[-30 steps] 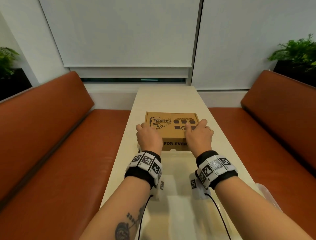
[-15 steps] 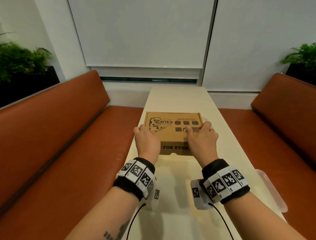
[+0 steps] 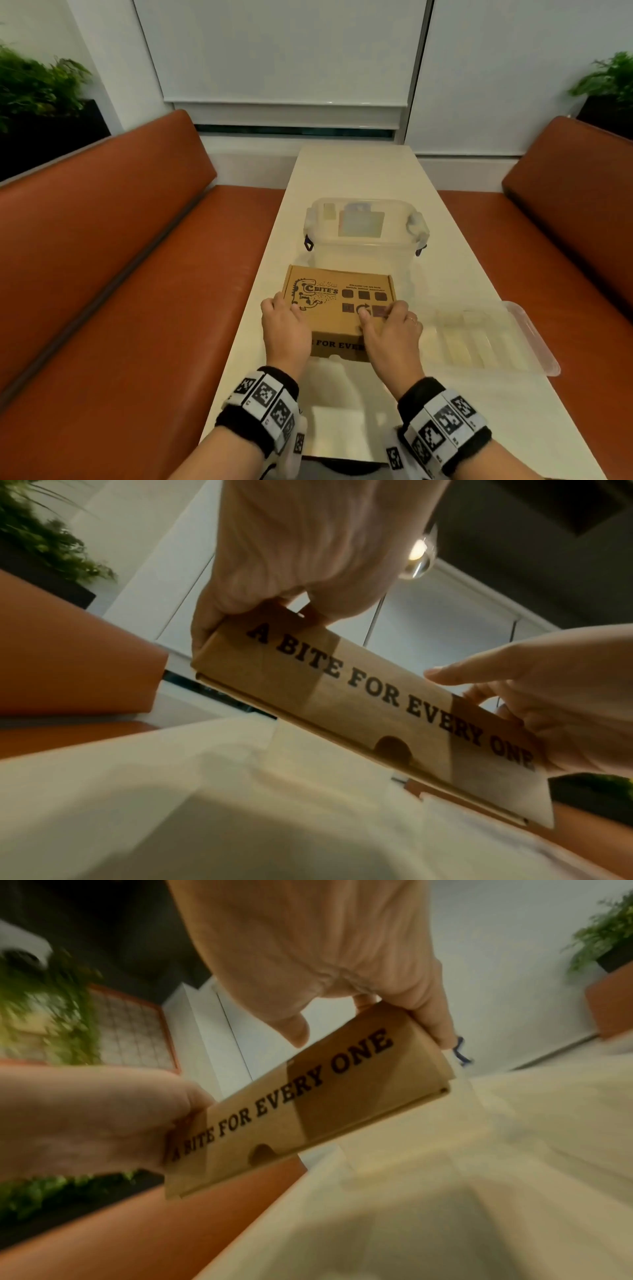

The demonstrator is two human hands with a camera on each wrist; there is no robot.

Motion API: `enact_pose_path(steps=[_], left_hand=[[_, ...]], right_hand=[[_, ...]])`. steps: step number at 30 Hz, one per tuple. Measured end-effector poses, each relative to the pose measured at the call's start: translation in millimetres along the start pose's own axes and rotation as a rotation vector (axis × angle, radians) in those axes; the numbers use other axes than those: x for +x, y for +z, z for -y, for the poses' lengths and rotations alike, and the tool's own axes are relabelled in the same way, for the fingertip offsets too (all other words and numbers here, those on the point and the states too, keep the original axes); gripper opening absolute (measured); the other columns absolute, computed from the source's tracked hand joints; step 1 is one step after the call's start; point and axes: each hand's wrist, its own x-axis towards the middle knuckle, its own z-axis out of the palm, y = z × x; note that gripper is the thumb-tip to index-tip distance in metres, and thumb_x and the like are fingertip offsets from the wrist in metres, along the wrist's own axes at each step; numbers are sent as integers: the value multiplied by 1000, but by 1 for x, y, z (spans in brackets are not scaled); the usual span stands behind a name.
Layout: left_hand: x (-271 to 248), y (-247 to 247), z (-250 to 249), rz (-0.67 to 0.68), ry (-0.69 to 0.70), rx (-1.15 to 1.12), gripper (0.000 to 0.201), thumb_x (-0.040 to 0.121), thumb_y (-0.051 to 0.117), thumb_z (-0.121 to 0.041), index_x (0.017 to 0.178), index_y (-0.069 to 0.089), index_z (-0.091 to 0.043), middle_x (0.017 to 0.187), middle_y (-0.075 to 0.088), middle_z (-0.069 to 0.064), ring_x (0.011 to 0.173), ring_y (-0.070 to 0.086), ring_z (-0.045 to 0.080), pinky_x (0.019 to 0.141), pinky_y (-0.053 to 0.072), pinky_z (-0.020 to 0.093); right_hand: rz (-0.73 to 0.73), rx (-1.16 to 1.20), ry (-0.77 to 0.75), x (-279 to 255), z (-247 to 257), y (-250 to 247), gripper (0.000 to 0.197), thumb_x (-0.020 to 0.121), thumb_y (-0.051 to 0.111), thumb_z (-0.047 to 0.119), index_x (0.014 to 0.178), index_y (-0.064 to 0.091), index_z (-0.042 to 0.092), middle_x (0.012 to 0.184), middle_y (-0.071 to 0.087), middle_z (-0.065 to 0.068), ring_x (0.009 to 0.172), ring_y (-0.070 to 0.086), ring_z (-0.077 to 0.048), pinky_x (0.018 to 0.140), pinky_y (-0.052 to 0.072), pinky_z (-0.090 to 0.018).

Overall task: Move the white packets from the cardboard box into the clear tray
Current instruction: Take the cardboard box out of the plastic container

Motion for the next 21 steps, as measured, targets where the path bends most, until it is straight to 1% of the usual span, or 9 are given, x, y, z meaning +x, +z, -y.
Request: enact_pose_path(steps=[2,6,9,12,14,16,18,20,21], left_hand=[[0,10,11,26,-32,-7,35,101,34,-13,133,42,0,125,42,12,105,50,19,89,37,21],[-3,26,35,77,-71,29,28,98,36,-6,122,47,2,120,45,15,108,50,28,95,42,33],[-12,30,51,137,-80,137,30,99,33,-3,126,46,-2,125,47,13,112,46,25,97,37,29],[-14,29,62,123,-80,79,29,95,39,2,123,48,-1,122,48,15,108,50,28,92,43,33],[-10,26,66,116,-100,84,29,99,34,-4,123,50,-3,121,49,11,104,52,24,86,42,28],[-4,23,68,137,-142,73,31,101,31,-11,122,53,-5,119,52,10,97,50,20,80,37,25],[2,19,72,150,-146,82,31,102,33,-16,117,58,-5,114,57,11,94,50,20,79,36,26],[6,15,77,166,-133,78,29,101,38,-18,112,62,-6,110,63,12,97,55,24,80,41,29],[7,13,78,172,-136,58,28,100,40,-18,110,63,-6,108,65,11,96,56,25,79,44,30]], right_hand=[[48,10,40,-2,-10,11,45,94,48,44,118,38,7,118,45,-16,106,35,-28,94,33,-38],[117,1,86,-3,-27,27,46,94,48,42,120,38,6,120,44,-17,110,36,-30,97,36,-40],[136,-23,84,-7,-36,36,50,94,49,42,125,37,5,123,44,-17,113,37,-29,99,37,-40],[162,-11,76,-12,-43,40,57,93,49,43,133,33,6,128,42,-16,117,36,-28,102,37,-40],[170,-70,30,-16,-48,42,61,94,47,45,138,30,7,130,41,-15,119,36,-28,104,35,-39],[161,-277,-56,-19,-51,44,62,93,41,52,139,31,11,135,40,-14,125,33,-29,111,26,-41],[176,-440,-162,-23,-51,47,65,92,33,59,141,31,16,146,32,-13,138,22,-28,118,9,-45],[231,-501,-299,-27,-49,51,71,89,32,64,143,30,17,152,25,-10,143,13,-26,117,-6,-44],[267,-531,-373,-28,-48,54,73,87,37,64,143,29,17,152,24,-9,143,12,-26,116,-8,-43]])
